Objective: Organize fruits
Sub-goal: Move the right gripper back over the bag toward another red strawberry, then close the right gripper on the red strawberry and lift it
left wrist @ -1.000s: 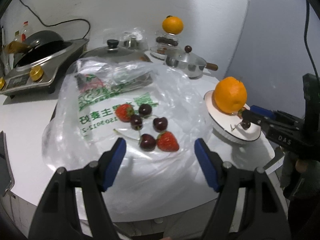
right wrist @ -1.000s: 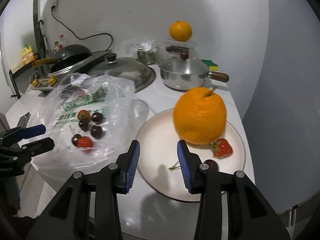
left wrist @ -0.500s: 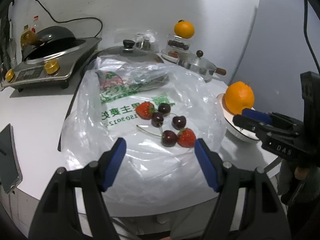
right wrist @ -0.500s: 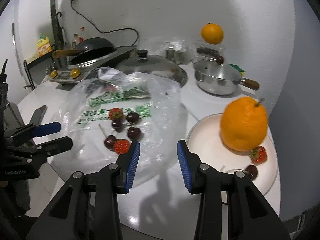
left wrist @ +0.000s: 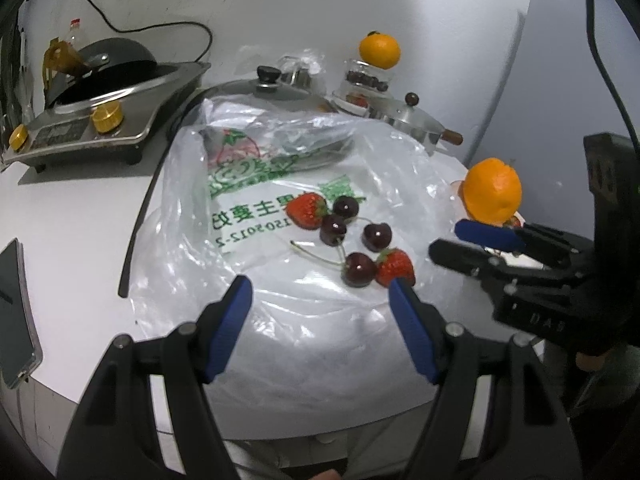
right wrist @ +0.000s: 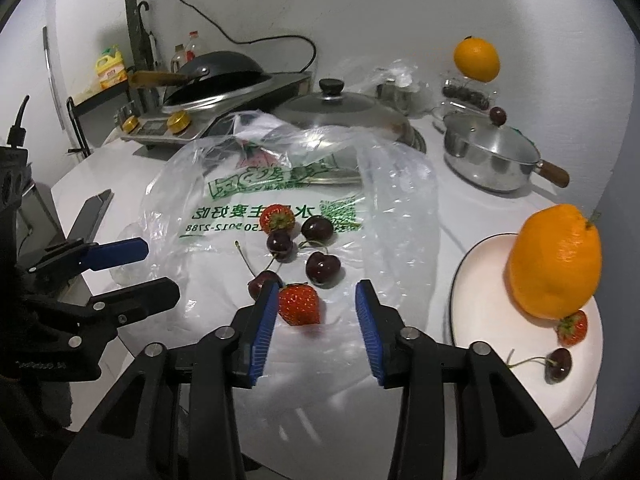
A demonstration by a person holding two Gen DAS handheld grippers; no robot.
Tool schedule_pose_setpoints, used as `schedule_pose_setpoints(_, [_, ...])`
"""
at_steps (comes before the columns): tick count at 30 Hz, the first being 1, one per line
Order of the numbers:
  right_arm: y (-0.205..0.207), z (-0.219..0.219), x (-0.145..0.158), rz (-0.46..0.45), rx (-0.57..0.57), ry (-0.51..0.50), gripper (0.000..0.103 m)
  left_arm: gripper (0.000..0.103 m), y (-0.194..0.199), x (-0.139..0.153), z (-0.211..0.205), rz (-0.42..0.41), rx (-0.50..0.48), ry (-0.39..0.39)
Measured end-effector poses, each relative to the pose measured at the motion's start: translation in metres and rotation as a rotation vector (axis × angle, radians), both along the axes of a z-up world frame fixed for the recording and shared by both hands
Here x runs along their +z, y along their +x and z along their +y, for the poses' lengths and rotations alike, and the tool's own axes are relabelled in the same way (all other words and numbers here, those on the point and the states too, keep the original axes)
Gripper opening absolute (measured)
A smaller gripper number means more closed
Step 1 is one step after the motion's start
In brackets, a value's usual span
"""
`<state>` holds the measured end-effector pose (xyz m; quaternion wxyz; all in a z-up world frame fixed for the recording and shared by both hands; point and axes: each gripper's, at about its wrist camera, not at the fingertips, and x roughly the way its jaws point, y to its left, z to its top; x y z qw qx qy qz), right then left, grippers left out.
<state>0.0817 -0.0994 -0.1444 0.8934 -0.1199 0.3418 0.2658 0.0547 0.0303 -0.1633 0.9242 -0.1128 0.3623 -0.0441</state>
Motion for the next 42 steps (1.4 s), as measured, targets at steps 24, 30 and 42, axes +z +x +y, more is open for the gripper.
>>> schedule_pose_setpoints(24, [0.024,0.014,-0.042,0.093,0.072,-0.035,0.046,0.084,0.018,-0.014,0.003,0.055,0.017,0.017])
schedule_pose_setpoints(30, [0.026,0.014,-0.047,0.093,0.085,-0.033,0.043,0.083,0.022,-0.015,0.0,0.063,0.013,0.036])
schedule_pose_setpoints(42, [0.024,0.013,-0.044,0.076,0.119,-0.014,0.033,0.083,0.028,-0.014,-0.011,0.071,0.005,0.072])
